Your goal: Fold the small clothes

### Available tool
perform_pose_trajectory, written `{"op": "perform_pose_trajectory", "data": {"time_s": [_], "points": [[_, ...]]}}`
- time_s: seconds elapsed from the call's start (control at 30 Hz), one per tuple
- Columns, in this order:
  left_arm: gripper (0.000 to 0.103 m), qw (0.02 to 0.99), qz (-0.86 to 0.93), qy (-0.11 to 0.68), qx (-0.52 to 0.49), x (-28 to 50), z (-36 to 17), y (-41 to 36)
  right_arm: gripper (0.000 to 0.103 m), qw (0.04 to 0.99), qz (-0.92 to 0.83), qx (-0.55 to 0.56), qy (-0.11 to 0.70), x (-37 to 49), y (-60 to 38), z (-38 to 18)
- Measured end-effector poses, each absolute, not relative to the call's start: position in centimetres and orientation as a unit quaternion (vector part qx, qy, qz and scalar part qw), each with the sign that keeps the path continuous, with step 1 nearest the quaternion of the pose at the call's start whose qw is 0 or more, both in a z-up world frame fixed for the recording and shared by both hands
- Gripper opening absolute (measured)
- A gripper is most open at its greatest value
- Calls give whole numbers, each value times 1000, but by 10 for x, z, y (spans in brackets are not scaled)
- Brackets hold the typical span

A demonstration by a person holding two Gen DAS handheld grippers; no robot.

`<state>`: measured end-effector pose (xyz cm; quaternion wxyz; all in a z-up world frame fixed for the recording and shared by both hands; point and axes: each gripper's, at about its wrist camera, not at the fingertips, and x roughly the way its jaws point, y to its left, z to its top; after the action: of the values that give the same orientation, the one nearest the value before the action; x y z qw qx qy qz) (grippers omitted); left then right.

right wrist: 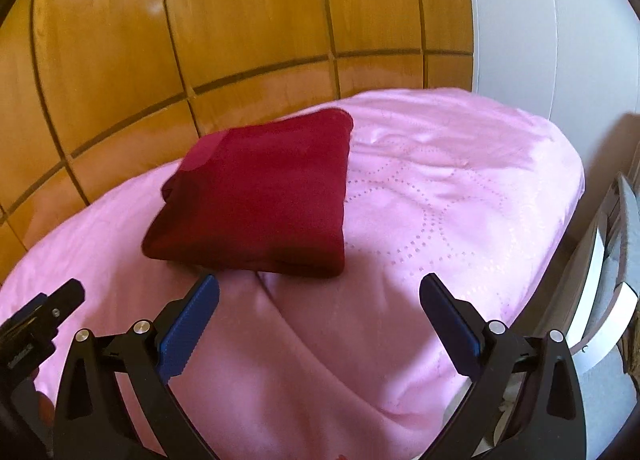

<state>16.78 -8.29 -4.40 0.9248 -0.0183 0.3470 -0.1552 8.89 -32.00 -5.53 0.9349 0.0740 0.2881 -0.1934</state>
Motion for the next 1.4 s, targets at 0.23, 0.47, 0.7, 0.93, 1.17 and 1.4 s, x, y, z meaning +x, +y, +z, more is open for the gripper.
{"op": "perform_pose_trajectory", "data": {"time_s": [0.23,0.47,0.7,0.93,1.17,1.4], "points": [[101,935,-143,324,17,150,-39,-91,99,933,-194,68,296,87,-319,-56],[101,935,-137,328,16,152,-38,-91,99,929,-206,79,295,84,-324,-52],[101,935,-136,327,17,152,-38,-91,99,933,-203,72,288,82,-321,-49],[101,934,-134,331,14,154,-39,-90,99,933,-201,75,288,83,-322,-49],[101,933,-136,333,13,154,-40,-90,99,934,-201,72,286,83,-321,-48],[101,932,-137,334,12,155,-40,-90,99,934,-201,70,288,82,-319,-48]]}}
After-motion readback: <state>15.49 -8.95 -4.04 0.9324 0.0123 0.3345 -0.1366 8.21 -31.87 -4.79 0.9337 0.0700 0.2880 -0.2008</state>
